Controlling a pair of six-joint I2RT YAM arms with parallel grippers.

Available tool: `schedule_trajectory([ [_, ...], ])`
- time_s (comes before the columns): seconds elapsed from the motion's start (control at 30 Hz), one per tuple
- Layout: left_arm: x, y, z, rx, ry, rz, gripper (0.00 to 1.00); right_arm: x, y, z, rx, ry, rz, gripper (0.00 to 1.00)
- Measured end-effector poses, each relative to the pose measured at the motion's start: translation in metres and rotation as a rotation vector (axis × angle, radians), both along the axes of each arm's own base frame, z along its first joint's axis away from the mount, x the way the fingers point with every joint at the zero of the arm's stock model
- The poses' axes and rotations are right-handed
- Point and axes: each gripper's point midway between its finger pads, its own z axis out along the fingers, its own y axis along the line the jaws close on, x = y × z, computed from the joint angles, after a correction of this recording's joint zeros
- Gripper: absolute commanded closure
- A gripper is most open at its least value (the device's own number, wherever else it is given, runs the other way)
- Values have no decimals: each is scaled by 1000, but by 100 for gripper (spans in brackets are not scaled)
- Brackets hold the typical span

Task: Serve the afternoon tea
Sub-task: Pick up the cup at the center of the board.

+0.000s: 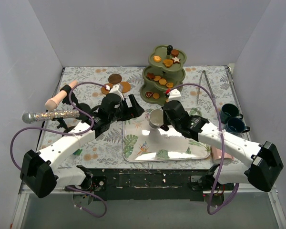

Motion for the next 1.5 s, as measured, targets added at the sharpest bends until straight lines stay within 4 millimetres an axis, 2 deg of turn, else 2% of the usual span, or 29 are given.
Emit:
schedule_trajectory([
  [0.07,-4,2,-23,25,65,26,13,0,8,5,13,-34,-16,99],
  [0.13,-9,1,-34,38,102,43,13,-1,14,10,28,-65,-33,99],
  [0.23,-16,-8,-35,29,108,39,13,-2,20,12,40,-86,-50,99],
  [0.43,-21,-20,-31,5,91,45,17,1,18,7,12,-99,-86,99],
  [0.53,-16,-20,-37,21,89,64,27,0,19,7,10,-106,-90,99],
  [0.67,-11,-25,-65,80,130,71,42,-2,25,10,15,-122,-80,99],
  [0.77,-11,-33,-74,113,134,57,54,-4,28,6,-2,-125,-75,99],
  [0.87,-11,-37,-74,123,128,49,67,-6,31,7,-9,-135,-68,99],
  [0.97,-9,-40,-67,126,111,42,87,-6,34,10,-2,-153,-71,99],
  [1.03,-7,-39,-71,152,108,44,100,-5,38,14,9,-168,-66,99],
  [1.1,-6,-38,-79,173,120,51,100,-7,40,15,2,-179,-57,98],
  [1.13,-6,-39,-82,182,127,53,100,-8,41,15,-1,-181,-52,91],
  [1.27,-4,-35,-80,225,132,58,100,-8,42,14,3,-179,-58,49],
  [1.3,-1,-32,-78,245,134,58,100,-7,43,18,20,-184,-58,44],
  [1.4,20,-18,-69,287,147,63,100,-2,39,32,69,-199,-66,38],
  [1.5,57,8,-57,313,152,98,100,14,26,53,140,-213,-80,36],
])
